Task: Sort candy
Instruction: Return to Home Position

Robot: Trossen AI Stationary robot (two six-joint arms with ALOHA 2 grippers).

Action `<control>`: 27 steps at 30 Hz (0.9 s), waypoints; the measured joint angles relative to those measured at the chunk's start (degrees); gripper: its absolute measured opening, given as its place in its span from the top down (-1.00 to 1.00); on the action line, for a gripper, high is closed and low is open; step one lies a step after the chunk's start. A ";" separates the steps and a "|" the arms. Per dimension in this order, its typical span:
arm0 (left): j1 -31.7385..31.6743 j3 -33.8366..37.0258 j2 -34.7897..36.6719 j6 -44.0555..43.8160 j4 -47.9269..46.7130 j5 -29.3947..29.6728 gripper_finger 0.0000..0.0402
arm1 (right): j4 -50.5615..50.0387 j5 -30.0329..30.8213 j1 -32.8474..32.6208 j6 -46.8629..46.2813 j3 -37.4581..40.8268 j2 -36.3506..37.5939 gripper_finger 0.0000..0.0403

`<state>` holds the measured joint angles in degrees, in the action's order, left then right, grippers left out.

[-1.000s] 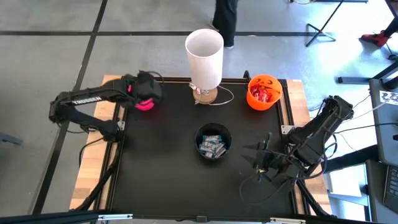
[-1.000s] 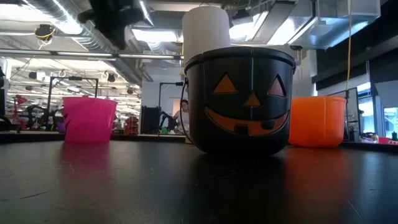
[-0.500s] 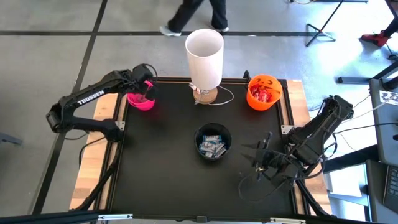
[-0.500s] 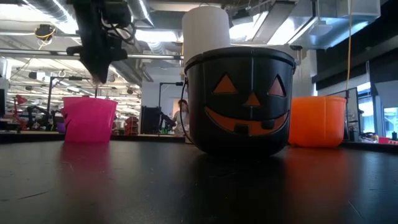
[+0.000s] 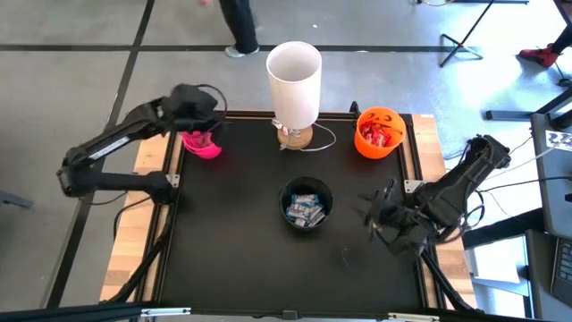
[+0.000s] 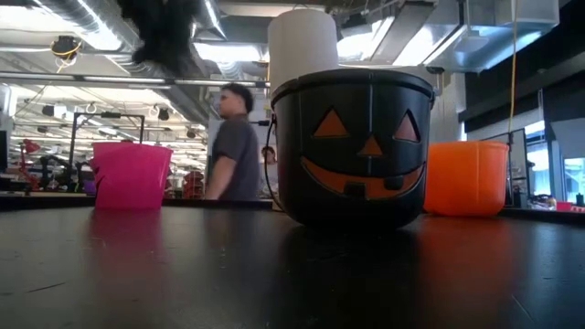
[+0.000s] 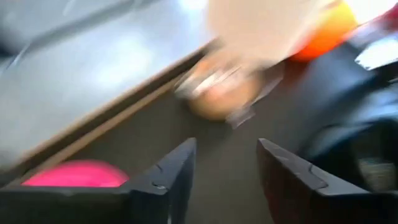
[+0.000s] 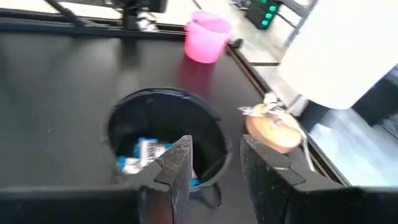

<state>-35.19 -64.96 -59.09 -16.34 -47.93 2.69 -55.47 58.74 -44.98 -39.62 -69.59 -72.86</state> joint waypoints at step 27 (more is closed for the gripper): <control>36.92 23.71 30.34 13.26 43.75 -6.67 0.99 | 31.32 -7.98 4.07 30.67 22.88 37.77 0.98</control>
<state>1.74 -41.25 -28.75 -3.08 -4.18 -3.98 -24.14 50.76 -40.91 -8.95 -46.71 -35.09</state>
